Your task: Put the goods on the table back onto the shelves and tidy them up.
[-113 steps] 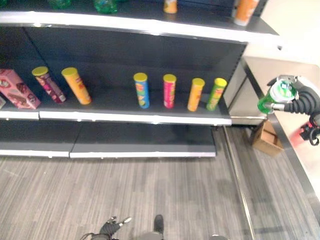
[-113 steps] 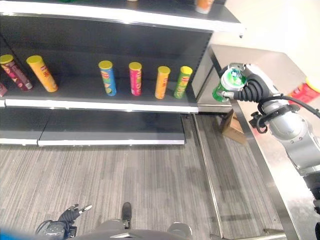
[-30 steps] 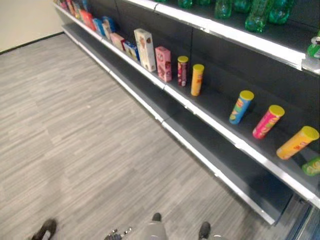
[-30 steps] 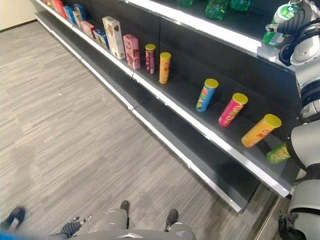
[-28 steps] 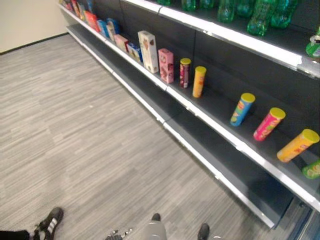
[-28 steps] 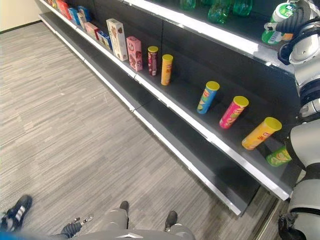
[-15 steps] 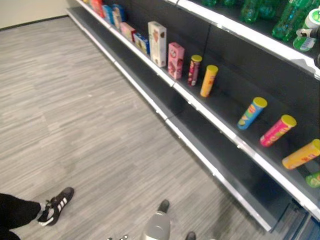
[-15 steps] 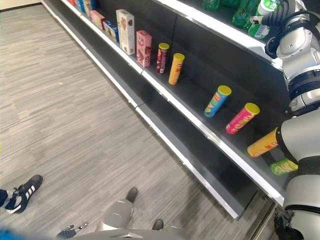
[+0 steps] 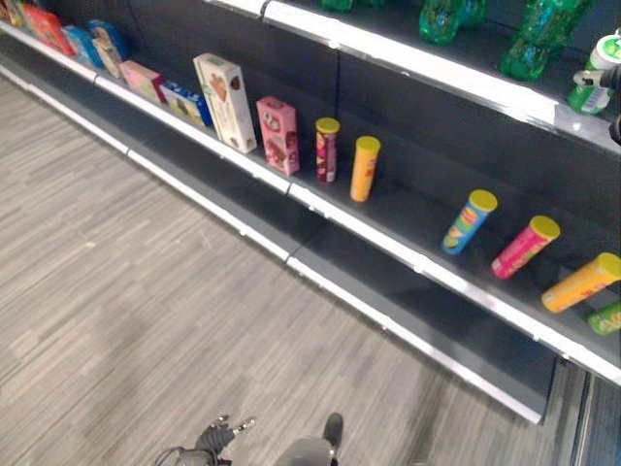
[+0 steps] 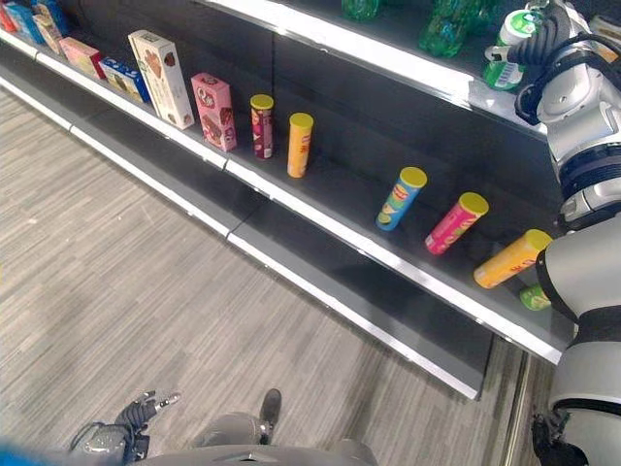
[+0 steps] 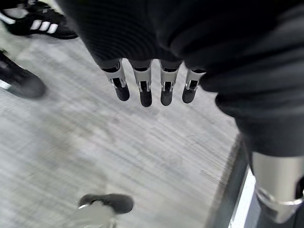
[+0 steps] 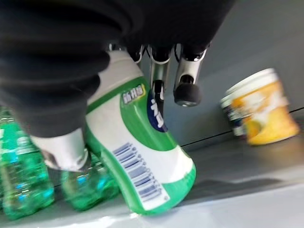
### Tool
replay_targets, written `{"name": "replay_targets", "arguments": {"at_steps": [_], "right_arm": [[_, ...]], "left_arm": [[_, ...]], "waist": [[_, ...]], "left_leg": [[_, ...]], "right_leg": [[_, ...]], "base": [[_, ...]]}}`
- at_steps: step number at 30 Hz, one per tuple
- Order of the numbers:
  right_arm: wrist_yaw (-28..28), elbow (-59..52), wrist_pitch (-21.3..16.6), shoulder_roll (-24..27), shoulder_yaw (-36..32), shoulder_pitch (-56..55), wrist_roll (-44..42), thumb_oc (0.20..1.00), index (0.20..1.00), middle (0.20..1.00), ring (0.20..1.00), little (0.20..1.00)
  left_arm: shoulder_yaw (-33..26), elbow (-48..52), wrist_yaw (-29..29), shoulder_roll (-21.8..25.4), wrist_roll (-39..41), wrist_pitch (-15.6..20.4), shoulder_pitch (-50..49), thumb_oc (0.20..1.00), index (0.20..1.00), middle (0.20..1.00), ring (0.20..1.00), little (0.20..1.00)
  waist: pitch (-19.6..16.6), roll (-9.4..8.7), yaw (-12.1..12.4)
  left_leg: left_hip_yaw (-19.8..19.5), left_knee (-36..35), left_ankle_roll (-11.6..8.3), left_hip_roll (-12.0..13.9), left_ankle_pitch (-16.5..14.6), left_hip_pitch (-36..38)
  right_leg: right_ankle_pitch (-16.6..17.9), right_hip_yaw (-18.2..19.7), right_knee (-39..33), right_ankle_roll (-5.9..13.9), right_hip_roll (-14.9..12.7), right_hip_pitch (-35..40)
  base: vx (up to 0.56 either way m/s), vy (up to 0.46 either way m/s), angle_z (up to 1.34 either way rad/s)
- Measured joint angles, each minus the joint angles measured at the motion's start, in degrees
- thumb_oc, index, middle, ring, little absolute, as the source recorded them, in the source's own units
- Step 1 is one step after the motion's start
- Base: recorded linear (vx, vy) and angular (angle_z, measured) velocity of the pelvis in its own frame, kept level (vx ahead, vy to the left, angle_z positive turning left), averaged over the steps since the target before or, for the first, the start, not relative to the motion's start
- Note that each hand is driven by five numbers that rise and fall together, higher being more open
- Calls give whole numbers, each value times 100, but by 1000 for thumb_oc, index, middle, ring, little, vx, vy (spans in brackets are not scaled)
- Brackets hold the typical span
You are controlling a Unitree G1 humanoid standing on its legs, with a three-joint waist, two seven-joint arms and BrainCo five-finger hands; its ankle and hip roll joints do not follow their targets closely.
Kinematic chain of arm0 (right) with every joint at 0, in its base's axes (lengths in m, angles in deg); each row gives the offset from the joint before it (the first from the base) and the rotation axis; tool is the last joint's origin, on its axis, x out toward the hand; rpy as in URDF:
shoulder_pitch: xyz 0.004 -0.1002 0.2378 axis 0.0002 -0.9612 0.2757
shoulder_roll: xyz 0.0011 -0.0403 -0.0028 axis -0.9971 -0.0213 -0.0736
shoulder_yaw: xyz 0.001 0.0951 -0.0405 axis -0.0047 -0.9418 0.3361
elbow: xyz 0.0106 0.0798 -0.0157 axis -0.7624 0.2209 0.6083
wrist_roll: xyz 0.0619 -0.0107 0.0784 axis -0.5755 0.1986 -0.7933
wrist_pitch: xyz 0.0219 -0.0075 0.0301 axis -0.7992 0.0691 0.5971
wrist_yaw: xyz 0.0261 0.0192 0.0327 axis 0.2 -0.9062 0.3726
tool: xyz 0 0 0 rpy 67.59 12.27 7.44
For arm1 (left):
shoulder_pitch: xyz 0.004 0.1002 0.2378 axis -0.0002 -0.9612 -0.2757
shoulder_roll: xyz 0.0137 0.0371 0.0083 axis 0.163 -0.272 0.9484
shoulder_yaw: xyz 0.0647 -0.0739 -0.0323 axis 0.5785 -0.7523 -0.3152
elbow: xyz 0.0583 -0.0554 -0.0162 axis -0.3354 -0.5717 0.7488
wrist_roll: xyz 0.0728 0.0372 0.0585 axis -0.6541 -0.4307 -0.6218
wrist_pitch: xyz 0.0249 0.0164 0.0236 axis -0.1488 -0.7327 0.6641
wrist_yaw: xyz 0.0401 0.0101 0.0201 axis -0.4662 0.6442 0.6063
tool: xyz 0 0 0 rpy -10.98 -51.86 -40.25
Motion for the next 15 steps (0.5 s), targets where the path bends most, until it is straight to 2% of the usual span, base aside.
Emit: {"name": "replay_targets", "arguments": {"at_steps": [3, 4, 5, 6, 7, 10, 13, 15], "right_arm": [[30, -68, -12, 53, 36, -114, 64, 200, 200, 200, 200, 200], [-47, -222, -133, 213, 24, -337, 106, 200, 200, 200, 200, 200], [-54, -259, -36, 229, 30, -352, 96, 200, 200, 200, 200, 200], [-3, -413, 94, 238, 85, -230, 105, 200, 200, 200, 200, 200], [21, -475, -8, 344, 167, -160, 113, 200, 200, 200, 200, 200], [48, -461, -30, 353, -17, -662, 166, 200, 200, 200, 200, 200], [-16, -453, -15, 416, -197, -741, 159, 200, 200, 200, 200, 200], [1, -392, -10, 437, -224, -783, 155, 200, 200, 200, 200, 200]], "left_arm": [[42, 2, 1, -73, -17, 7, -41, 1000, 1000, 1000, 1000, 1000], [32, -22, 2, -56, -59, 8, -21, 1000, 1000, 1000, 1000, 1000], [23, -2, 4, -36, -55, 26, -39, 1000, 1000, 1000, 1000, 1000], [9, 7, 11, -32, -55, 7, -121, 1000, 1000, 1000, 1000, 1000], [-87, 12, 0, -46, -45, 18, -216, 1000, 1000, 1000, 1000, 1000], [-131, -2, 4, -46, -48, 14, -327, 1000, 1000, 1000, 1000, 1000], [-128, -10, -6, -191, -51, 12, -439, 1000, 1000, 1000, 1000, 1000], [-137, -6, -7, -238, -52, 15, -488, 1000, 1000, 1000, 1000, 1000]], "waist": [[16, 31, -152], [13, -11, -162], [53, -58, -257], [44, -115, -319], [4, -204, -361], [-52, -458, -368], [-41, -445, -417], [-53, -391, -429]], "left_leg": [[107, -170, 4, 57, 28, 90], [94, -178, -27, 65, 45, 55], [68, -161, -33, 39, 40, 84], [80, -160, -69, -7, 12, 110], [78, -158, -145, -48, -40, 153], [96, -167, -269, 63, -73, 236], [81, -136, -371, 177, -115, 161], [80, -145, -455, 262, -141, 178]], "right_leg": [[57, -97, -1197, 11, 75, -216], [169, -70, -1633, 9, 141, -206], [304, -120, -1857, -5, 169, -189], [416, -149, -1921, -34, 179, -181], [717, -51, -2136, -70, 203, -76], [1227, -87, -2496, -192, 325, 82], [1430, -102, -2637, -307, 442, 105], [1440, -108, -2636, -362, 536, 116]], "base": [[13, -89, -13], [49, -73, 11], [33, -48, 18], [36, -63, 11], [41, -82, -6], [36, -97, -6], [44, -121, -5], [55, -133, -3]]}}
